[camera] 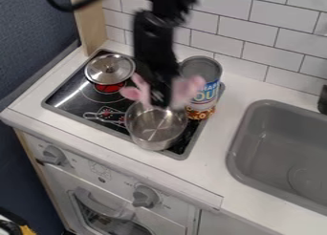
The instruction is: Move the pink toy to the right side of the silver pot
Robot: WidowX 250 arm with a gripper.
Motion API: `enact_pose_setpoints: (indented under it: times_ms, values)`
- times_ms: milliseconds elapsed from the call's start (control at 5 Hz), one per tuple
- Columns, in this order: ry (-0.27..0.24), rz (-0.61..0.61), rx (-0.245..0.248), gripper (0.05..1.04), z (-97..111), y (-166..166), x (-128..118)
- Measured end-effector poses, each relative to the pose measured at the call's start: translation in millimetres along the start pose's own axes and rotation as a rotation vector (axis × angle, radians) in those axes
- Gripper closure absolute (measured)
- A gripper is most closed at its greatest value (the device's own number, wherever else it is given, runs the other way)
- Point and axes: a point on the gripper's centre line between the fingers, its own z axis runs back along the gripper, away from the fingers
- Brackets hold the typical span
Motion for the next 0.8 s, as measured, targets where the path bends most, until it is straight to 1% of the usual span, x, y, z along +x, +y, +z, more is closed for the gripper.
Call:
enact_pose_setpoints:
  times_ms: [200, 400, 600, 800]
  values:
    - [-0.071, -0.067, 0.009, 0.627, -23.3, 8.7, -27.2]
    - [-0.124, -0.136, 0.04, 0.627, -50.2, 9.5, -55.6]
    - [-0.153, -0.14, 0.063, 0.627, -69.5, 3.5, -63.3]
    - [-0.174, -0.14, 0.071, 0.627, -81.7, -4.0, -67.3]
